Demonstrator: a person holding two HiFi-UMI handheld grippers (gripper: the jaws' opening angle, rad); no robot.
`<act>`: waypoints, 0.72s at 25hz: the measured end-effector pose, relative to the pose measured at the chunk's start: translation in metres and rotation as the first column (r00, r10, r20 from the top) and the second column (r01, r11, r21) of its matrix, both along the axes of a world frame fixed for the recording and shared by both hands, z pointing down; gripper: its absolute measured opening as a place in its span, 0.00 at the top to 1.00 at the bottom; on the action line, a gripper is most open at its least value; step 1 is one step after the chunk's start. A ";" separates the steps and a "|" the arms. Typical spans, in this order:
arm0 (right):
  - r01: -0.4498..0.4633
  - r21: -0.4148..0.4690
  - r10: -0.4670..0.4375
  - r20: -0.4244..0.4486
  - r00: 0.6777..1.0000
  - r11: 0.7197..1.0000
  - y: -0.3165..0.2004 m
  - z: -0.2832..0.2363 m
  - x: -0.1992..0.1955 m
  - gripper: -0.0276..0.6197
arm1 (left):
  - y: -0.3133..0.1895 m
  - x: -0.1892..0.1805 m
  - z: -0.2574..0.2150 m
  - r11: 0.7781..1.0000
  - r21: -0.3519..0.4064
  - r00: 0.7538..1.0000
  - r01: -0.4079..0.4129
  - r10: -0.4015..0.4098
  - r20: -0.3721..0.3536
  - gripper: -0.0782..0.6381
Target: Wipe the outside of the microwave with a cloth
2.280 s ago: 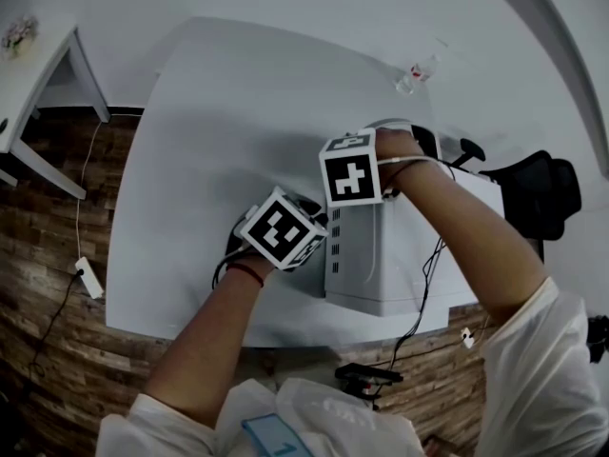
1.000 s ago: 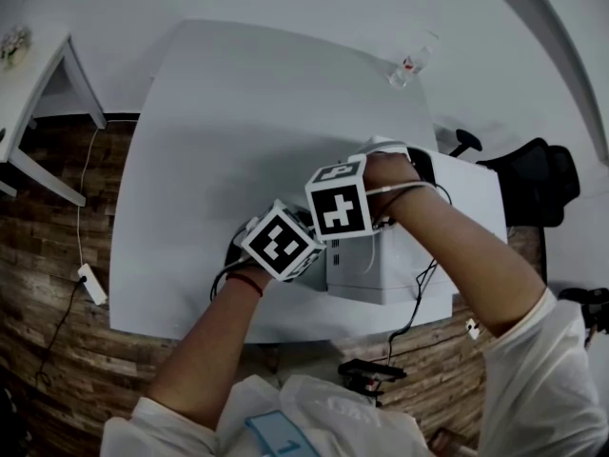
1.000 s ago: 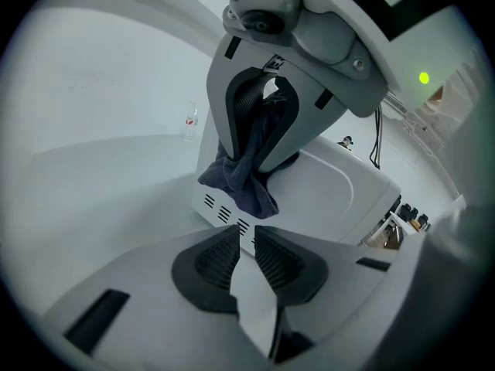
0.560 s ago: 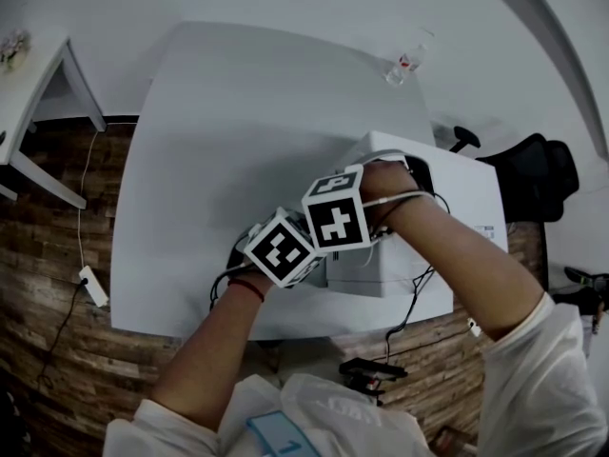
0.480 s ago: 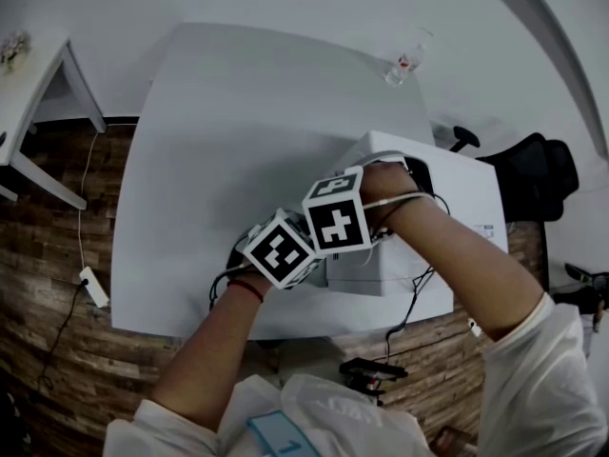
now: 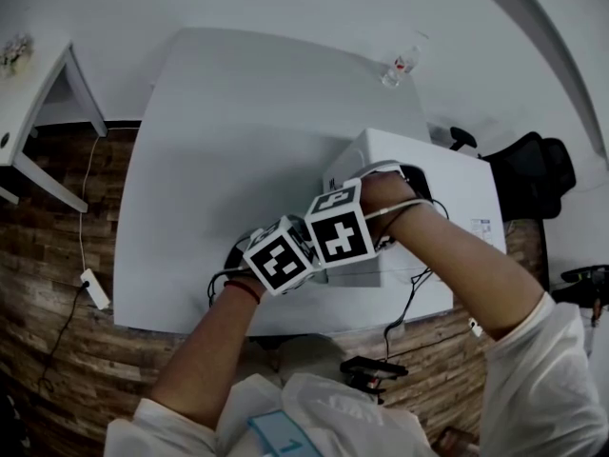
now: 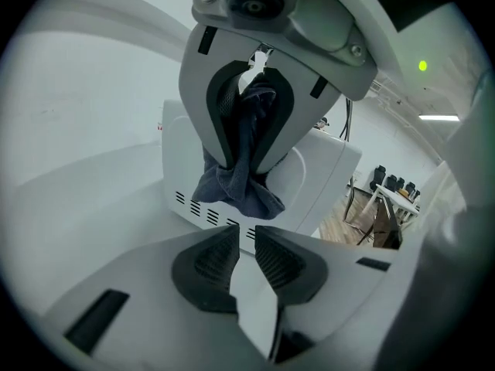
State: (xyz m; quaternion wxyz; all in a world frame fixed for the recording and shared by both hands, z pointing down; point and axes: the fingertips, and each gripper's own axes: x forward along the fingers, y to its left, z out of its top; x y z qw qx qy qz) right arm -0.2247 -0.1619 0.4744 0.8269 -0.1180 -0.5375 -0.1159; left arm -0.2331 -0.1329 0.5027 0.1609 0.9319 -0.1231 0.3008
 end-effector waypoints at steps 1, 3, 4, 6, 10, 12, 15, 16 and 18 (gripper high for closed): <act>0.000 0.000 0.000 0.002 1.000 1.000 0.002 0.000 0.000 0.83 | 0.002 0.001 0.001 1.000 0.001 1.000 -0.006 0.006 -0.002 0.81; 0.000 -0.003 0.000 0.001 1.000 1.000 0.007 0.000 0.000 0.83 | 0.008 0.001 0.005 1.000 0.005 1.000 -0.016 0.016 -0.006 0.81; 0.001 -0.006 -0.001 0.000 1.000 1.000 0.010 0.000 0.000 0.83 | 0.010 -0.001 0.007 1.000 0.012 1.000 -0.017 0.017 -0.001 0.81; 0.004 -0.009 -0.004 -0.001 1.000 1.000 0.017 0.000 -0.001 0.83 | 0.015 -0.005 0.009 0.999 0.024 1.000 -0.023 0.023 0.012 0.81; 0.003 -0.008 -0.003 0.000 1.000 1.000 0.027 -0.001 -0.001 0.83 | 0.029 -0.006 0.017 0.999 0.017 0.999 -0.045 0.044 0.024 0.81; 0.005 -0.005 -0.005 -0.001 1.000 1.000 0.031 -0.001 -0.001 0.83 | 0.034 -0.007 0.020 0.999 0.014 0.998 -0.049 0.048 0.033 0.81; 0.008 -0.002 -0.008 0.000 1.000 1.000 0.038 -0.001 0.000 0.83 | 0.037 -0.007 0.019 0.999 0.021 0.998 -0.047 0.046 0.031 0.81; 0.008 -0.003 -0.008 0.000 1.000 1.000 0.040 -0.001 0.000 0.83 | 0.038 -0.007 0.018 0.999 0.022 0.998 -0.047 0.046 0.029 0.81; 0.008 -0.005 -0.008 0.001 1.000 1.000 0.044 0.000 0.001 0.83 | 0.041 -0.006 0.017 0.998 0.022 0.998 -0.050 0.050 0.025 0.81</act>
